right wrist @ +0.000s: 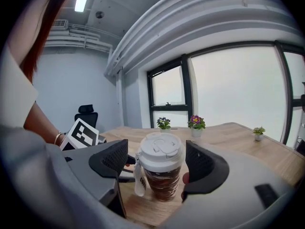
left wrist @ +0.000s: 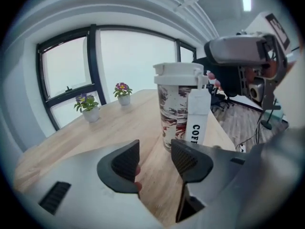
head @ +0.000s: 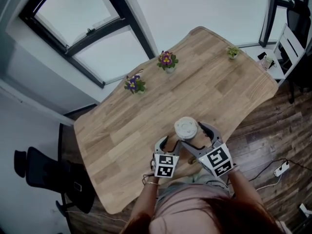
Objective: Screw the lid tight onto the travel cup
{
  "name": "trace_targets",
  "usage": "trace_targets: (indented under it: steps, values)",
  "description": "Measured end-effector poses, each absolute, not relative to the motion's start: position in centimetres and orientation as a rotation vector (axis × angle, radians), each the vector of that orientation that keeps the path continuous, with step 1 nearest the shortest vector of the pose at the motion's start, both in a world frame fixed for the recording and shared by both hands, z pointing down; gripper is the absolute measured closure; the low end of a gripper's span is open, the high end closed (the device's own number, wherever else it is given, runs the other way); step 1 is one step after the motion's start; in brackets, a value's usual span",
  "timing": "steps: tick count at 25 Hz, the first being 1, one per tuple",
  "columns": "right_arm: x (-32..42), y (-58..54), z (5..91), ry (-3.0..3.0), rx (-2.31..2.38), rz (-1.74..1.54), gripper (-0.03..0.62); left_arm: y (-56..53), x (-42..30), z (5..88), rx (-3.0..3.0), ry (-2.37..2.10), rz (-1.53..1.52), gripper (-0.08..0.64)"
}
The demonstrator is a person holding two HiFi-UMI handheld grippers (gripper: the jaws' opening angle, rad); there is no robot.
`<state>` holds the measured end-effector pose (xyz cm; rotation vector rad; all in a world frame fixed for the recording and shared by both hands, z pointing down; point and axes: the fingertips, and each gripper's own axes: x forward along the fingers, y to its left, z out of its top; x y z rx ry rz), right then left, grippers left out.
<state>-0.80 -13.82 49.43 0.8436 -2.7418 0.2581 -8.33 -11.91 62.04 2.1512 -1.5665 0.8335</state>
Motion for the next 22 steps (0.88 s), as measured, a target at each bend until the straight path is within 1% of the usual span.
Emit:
trace_targets:
  steps: [2, 10, 15, 17, 20, 22]
  values:
    - [-0.4, -13.8, 49.4, -2.739, 0.878, 0.275, 0.218, -11.8, -8.9, 61.8, 2.132, -1.597, 0.812, 0.364]
    - [0.3, -12.8, 49.2, -2.691, 1.007, 0.306, 0.219, -10.8, -10.4, 60.5, 2.111, -1.654, 0.756, 0.491]
    - [0.8, -11.8, 49.9, -2.641, 1.075, 0.355, 0.223, -9.7, -11.4, 59.6, 2.092, -1.684, 0.731, 0.554]
    - [1.1, -11.5, 50.2, -2.624, 1.113, 0.382, 0.235, -9.3, -11.9, 59.5, 2.067, -1.703, 0.725, 0.558]
    - [1.4, -10.9, 50.4, -2.596, 1.162, 0.402, 0.289, -8.9, -12.4, 58.7, 2.056, -1.722, 0.665, 0.558]
    - [1.6, -10.4, 50.5, -2.584, 1.184, 0.410, 0.296, -8.6, -12.5, 57.8, 2.073, -1.731, 0.624, 0.558]
